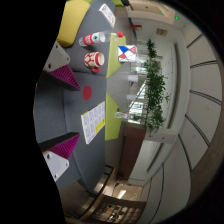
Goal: Pour water
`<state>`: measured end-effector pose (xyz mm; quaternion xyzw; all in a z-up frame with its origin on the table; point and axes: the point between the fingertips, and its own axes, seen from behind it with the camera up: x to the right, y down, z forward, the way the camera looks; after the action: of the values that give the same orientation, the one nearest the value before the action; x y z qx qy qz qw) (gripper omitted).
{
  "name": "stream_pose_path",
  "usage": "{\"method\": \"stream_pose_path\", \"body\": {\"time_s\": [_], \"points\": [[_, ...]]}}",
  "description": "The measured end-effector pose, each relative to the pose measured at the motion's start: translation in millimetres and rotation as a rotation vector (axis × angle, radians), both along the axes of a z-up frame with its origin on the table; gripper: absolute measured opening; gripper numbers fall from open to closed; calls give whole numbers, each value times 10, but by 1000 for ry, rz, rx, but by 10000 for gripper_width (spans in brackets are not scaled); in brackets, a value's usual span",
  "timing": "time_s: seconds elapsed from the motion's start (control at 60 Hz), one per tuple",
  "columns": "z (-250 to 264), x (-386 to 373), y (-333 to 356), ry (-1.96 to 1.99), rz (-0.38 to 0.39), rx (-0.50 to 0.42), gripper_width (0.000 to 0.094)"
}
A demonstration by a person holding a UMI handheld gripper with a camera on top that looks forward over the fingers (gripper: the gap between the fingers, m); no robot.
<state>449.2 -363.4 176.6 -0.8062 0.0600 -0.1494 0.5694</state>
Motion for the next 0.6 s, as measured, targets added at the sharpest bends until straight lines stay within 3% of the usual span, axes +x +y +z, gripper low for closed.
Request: {"method": "stream_pose_path", "body": {"time_s": [0.283, 0.6], "points": [[-127, -279, -58, -12, 25, -34, 852], [-579, -1645, -165, 65, 172, -110, 851]]}}
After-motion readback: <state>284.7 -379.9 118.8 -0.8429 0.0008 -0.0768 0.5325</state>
